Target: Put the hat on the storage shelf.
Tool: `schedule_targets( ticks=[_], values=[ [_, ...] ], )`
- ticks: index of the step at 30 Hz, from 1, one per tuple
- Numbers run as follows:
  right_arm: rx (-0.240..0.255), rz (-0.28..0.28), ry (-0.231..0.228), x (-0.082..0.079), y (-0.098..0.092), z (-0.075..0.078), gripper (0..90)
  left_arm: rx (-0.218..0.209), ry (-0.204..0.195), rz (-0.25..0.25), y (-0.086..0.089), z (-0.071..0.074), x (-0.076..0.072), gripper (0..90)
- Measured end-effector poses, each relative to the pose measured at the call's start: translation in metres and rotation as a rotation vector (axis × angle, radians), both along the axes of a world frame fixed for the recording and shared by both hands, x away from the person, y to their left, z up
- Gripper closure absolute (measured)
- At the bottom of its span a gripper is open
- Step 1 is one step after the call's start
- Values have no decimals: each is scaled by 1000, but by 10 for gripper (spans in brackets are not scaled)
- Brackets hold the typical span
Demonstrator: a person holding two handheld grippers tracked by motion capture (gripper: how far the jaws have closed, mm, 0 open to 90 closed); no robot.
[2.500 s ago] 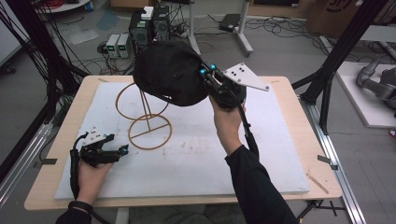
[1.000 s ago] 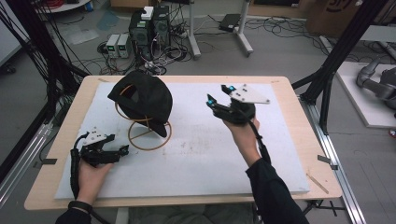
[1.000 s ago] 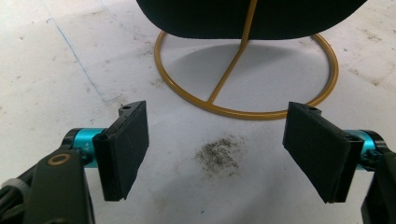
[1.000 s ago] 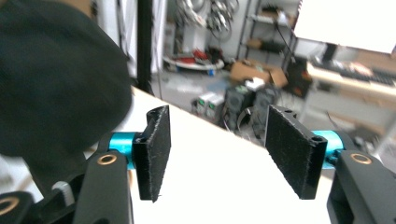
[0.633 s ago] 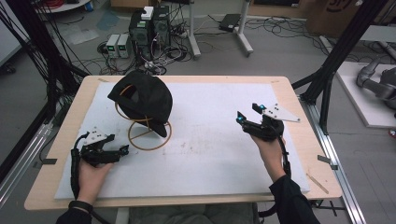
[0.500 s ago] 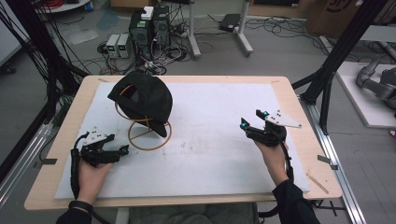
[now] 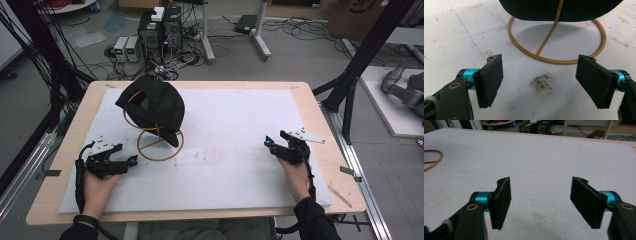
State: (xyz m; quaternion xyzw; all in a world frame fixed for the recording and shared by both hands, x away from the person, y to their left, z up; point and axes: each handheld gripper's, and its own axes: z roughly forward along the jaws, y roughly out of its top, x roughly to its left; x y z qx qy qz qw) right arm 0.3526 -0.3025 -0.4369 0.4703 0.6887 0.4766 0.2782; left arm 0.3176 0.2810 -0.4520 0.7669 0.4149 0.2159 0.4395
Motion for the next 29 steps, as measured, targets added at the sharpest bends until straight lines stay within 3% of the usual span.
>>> schedule_targets(
  ticks=[3, 7, 13, 21, 29],
  values=[
    [5, -12, 31, 1, -6, -4, 334, 3, 5, -2, 0, 0, 0, 223],
    [2, -31, 36, 3, -10, -6, 326, -7, 11, 3, 0, 0, 1, 224],
    [-32, -20, 67, 5, -9, -12, 315, -4, 22, 7, 0, 0, 2, 224],
    [-63, 3, 71, 6, -4, -13, 316, 0, 26, 7, 0, -1, 3, 225],
    [-60, 10, 79, 6, -4, -13, 316, 2, 32, 3, 0, -1, 3, 227]
  ],
)
